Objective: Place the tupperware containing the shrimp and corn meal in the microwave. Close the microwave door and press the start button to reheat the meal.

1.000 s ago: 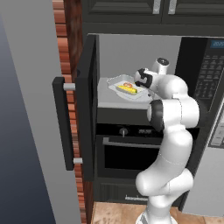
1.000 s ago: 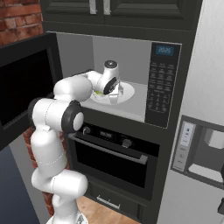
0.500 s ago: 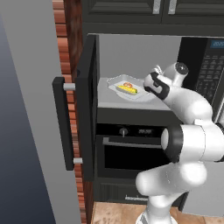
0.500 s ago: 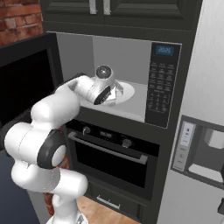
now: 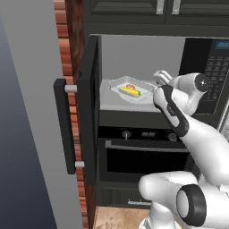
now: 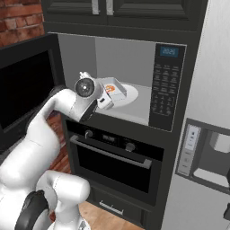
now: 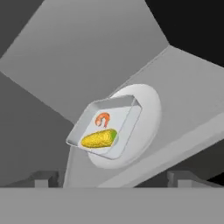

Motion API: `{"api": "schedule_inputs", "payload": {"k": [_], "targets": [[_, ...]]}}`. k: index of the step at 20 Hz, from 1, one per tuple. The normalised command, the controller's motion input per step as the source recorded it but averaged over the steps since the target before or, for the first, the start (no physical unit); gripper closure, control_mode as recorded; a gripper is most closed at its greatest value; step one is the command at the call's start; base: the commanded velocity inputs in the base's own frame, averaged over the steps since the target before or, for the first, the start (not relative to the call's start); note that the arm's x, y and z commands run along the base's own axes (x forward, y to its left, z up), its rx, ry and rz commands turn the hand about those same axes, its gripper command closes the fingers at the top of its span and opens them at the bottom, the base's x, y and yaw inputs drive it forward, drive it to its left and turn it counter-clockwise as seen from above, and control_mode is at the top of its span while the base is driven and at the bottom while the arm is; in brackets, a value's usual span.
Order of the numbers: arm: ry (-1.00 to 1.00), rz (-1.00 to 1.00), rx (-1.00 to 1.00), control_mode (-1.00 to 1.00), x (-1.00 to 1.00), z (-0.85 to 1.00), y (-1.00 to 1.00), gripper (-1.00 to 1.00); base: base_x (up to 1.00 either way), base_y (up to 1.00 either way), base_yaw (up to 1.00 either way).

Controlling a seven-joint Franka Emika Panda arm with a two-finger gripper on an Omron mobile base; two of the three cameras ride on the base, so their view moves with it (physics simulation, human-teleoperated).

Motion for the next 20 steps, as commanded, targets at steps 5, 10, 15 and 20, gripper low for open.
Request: {"api": "schedule_inputs", "payload": {"k": [5,10,15,20], "targets": [[-0.06,0.24,-0.55,-1.00,-1.00,0.49,0.28,-1.00,0.00,0.00,0.00],[0.00,0.13,-0.56,-1.00,-1.00,0.30,0.36,-1.00,0.00,0.00,0.00],[0.00,0.08,-0.55,-1.00,-1.00,0.30,0.25,-1.00,0.00,0.00,0.00],[-0.02,0.03,-0.44,-1.00,-0.94,0.27,0.27,-1.00,0.00,0.00,0.00]]}}
